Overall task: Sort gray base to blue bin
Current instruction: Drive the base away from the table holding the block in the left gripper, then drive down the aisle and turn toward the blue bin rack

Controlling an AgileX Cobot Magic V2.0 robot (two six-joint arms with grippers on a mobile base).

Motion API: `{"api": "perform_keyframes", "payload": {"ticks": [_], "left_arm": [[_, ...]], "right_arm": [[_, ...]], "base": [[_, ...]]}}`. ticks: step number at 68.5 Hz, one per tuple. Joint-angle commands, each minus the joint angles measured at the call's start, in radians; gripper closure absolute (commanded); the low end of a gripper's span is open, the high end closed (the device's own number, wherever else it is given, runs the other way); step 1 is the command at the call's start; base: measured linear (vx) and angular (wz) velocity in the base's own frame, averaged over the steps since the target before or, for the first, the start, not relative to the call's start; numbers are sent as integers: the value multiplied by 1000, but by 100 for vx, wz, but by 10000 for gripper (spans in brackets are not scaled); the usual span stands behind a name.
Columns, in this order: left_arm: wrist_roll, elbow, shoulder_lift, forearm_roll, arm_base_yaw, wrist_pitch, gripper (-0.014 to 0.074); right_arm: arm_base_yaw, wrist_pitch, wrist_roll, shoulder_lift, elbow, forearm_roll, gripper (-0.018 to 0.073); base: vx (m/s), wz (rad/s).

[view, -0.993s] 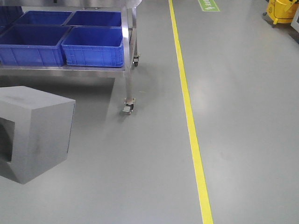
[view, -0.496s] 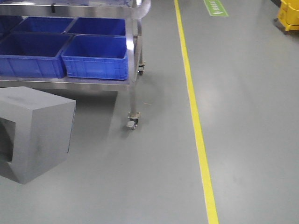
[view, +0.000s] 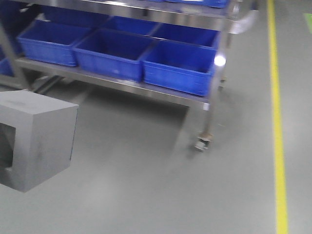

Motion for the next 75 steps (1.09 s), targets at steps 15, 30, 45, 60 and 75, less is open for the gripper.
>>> {"api": "perform_keyframes", "payload": {"ticks": [15, 30, 45, 60, 75], "left_arm": [[-6, -30, 0, -5, -5, -111, 594], [-6, -30, 0, -5, -5, -111, 594], [-6, -30, 0, -5, -5, -111, 594], [-6, -30, 0, -5, -5, -111, 594], [-6, -30, 0, -5, -5, -111, 594]], "right_arm": [[-5, -75, -12, -9, 1, -8, 564], [-5, -75, -12, -9, 1, -8, 564], [-5, -75, -12, -9, 1, -8, 564], [-5, -75, -12, -9, 1, -8, 564], [-5, -75, -12, -9, 1, -8, 564]], "base": [[21, 76], [23, 70], [25, 66], [26, 60], [28, 67]]}}
